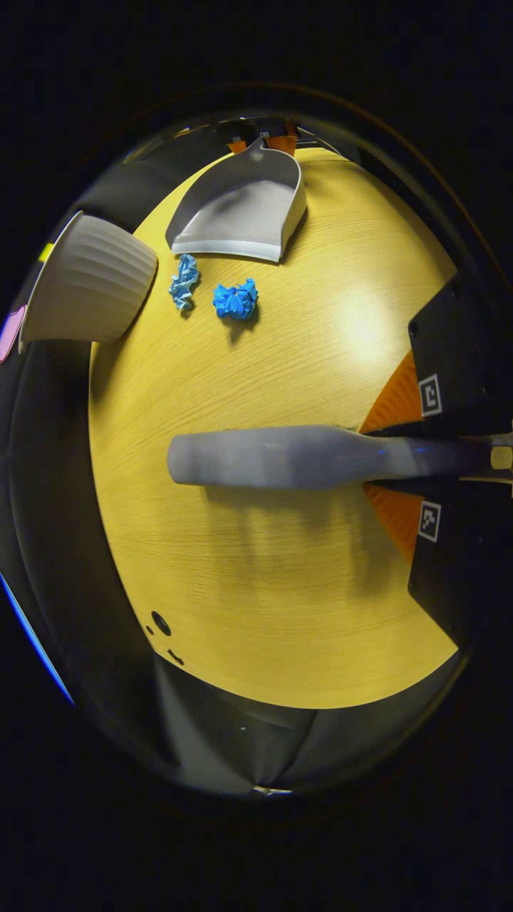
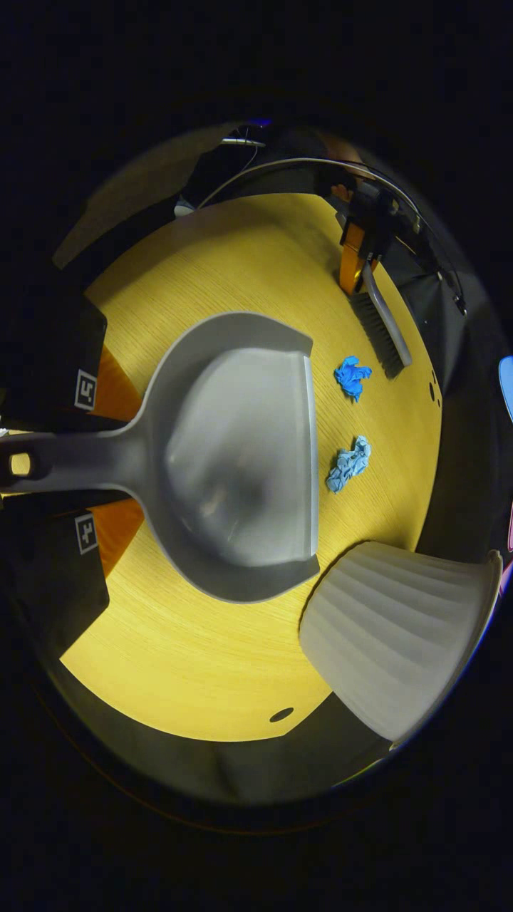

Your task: Pick up the small broom and dustpan from the desktop, sweep the trash into the dustpan with the broom, and then empty the trash into the garbage bin.

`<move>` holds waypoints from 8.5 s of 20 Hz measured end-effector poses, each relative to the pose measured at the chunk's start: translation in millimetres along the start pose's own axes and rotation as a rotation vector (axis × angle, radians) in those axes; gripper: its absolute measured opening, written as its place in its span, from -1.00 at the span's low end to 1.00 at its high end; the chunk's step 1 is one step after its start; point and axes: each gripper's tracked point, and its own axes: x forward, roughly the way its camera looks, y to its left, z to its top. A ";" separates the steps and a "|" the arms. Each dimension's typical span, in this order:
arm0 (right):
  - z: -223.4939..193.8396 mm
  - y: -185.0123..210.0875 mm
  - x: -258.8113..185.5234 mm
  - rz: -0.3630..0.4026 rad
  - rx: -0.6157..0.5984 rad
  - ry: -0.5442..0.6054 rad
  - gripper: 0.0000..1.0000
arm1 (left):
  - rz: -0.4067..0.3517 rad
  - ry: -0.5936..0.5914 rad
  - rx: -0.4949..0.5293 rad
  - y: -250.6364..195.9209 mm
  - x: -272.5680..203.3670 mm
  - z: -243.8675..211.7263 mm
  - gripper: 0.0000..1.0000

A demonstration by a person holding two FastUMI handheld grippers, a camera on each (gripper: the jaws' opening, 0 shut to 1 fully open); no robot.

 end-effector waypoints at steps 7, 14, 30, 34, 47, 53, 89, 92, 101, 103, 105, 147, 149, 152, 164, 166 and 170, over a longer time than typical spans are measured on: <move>3.8 3.3 7.3 0.035 -0.017 0.004 -0.25 | -0.042 -0.018 0.082 -37.2 15.6 44.7 -0.44; 7.7 3.1 10.3 0.038 -0.025 -0.003 -0.25 | -0.151 -0.024 0.207 -108.9 21.9 75.2 -0.44; 3.6 4.9 1.5 -0.042 0.060 -0.091 -0.26 | -0.323 -0.115 0.117 -171.1 -17.2 92.3 -0.45; 1.8 9.1 -19.6 -0.124 0.166 -0.151 -0.25 | -0.273 -0.187 0.085 -144.6 -21.2 103.9 -0.39; -18.0 2.5 -138.5 -0.310 0.505 -0.089 -0.25 | -0.233 -0.198 0.063 -90.3 0.1 64.0 -0.39; 1.5 -64.7 -217.4 -0.415 0.582 -0.091 -0.25 | -0.259 -0.189 0.053 -93.1 4.2 46.4 -0.45; 190.4 -236.8 -254.2 -0.845 -0.129 0.198 -0.28 | -0.257 -0.194 0.063 -96.5 9.9 30.2 -0.39; 199.9 -228.8 -254.8 -0.826 -0.224 0.242 -0.28 | -0.253 -0.197 0.063 -95.9 9.8 30.8 -0.45; 221.0 -228.3 -250.5 -0.819 -0.396 0.357 -0.28 | -0.249 -0.196 0.037 -94.5 9.5 23.4 -0.45; 223.4 -226.1 -247.6 -0.816 -0.410 0.363 -0.28 | -0.246 -0.200 0.030 -93.8 9.0 21.9 -0.45; 228.9 -225.4 -246.2 -0.820 -0.467 0.383 -0.28 | -0.246 -0.197 0.027 -93.6 8.9 19.3 -0.45; 94.3 7.4 -197.6 -0.311 0.113 -0.124 -0.19 | -0.066 -0.163 -0.023 -45.5 6.8 21.2 -0.45; 73.1 27.4 -165.9 -0.264 0.133 -0.091 -0.19 | -0.064 -0.155 -0.028 -45.3 7.0 19.4 -0.45; 47.6 47.2 -121.5 -0.215 0.176 -0.041 -0.28 | -0.054 -0.146 -0.038 -44.9 7.2 18.5 -0.45; 10.5 59.3 -16.3 -0.170 0.289 0.025 -0.28 | -0.038 -0.130 -0.056 -46.0 13.5 14.7 -0.45; 12.6 67.4 -11.4 -0.147 0.283 0.024 -0.28 | -0.035 -0.135 -0.052 -47.2 18.6 14.5 -0.45; 16.6 80.2 -0.4 -0.115 0.277 0.046 -0.28 | -0.017 -0.126 -0.039 -51.9 27.4 17.5 -0.45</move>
